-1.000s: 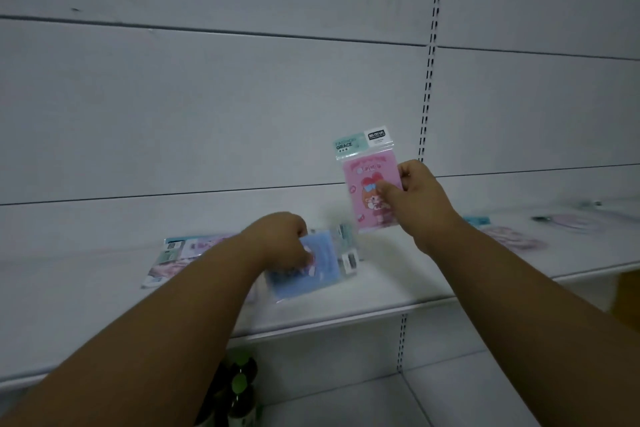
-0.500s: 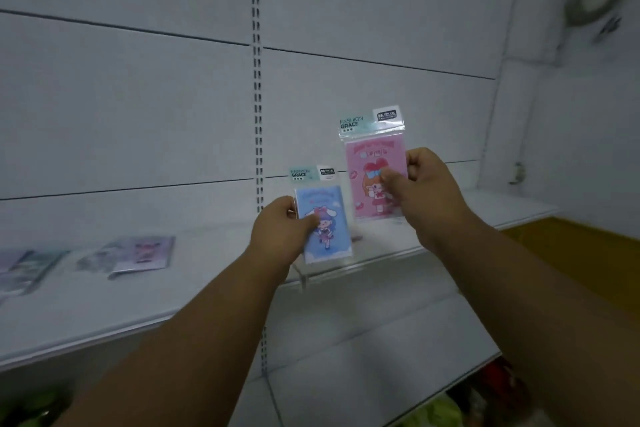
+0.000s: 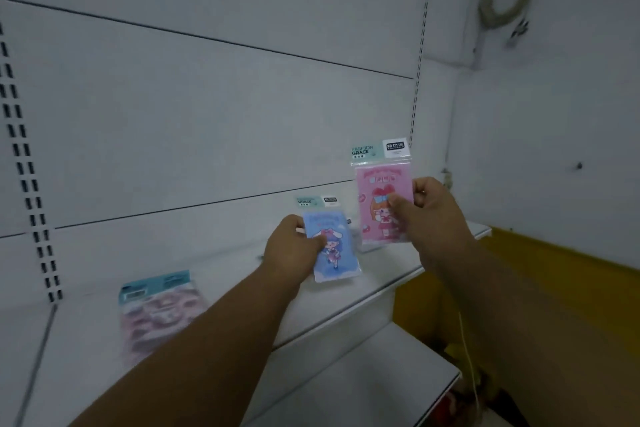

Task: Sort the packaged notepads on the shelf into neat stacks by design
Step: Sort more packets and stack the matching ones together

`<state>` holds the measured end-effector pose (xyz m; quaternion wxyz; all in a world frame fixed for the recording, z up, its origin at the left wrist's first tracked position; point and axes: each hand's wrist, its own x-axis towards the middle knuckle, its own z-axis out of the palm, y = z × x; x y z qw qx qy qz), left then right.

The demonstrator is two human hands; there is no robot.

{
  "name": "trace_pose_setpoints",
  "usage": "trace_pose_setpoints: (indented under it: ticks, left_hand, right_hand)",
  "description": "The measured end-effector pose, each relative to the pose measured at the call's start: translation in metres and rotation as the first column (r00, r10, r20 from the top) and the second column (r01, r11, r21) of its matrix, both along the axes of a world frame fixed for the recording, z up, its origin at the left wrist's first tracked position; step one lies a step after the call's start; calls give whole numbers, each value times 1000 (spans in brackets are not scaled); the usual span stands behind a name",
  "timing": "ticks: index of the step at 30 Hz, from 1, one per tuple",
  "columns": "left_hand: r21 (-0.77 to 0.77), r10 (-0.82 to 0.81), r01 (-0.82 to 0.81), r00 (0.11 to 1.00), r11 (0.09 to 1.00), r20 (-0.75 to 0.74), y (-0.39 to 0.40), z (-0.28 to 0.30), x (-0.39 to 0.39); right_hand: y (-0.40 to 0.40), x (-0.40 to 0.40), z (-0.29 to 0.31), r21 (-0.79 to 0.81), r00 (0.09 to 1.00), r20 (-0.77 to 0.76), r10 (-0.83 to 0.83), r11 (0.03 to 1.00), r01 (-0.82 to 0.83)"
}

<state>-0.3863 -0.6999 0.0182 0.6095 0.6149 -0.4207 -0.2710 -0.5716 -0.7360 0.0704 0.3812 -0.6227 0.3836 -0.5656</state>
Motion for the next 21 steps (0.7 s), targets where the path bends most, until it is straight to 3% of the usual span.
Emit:
trace_pose_setpoints:
  ticks: [6,11,15,21]
  left_hand:
    - [88,20,-16,999,996,-43,-91,4,-24]
    - [141,158,-158,987,977,12,-150,5,-41]
    - [280,293,-321,946,905,136,-186,-1,-49]
    - [462,322,-403,914,790,245,-212,-8,-50]
  right_hand:
    - [-109,-18,-8,38,998,34,48,998,-49]
    - [-196,-21,-13,13,982,18,186,982,-186]
    - [-248,-17,-16,69,939,-2,345,937,-344]
    - [-284,-6,-30,132,866,-75,494,866,-483]
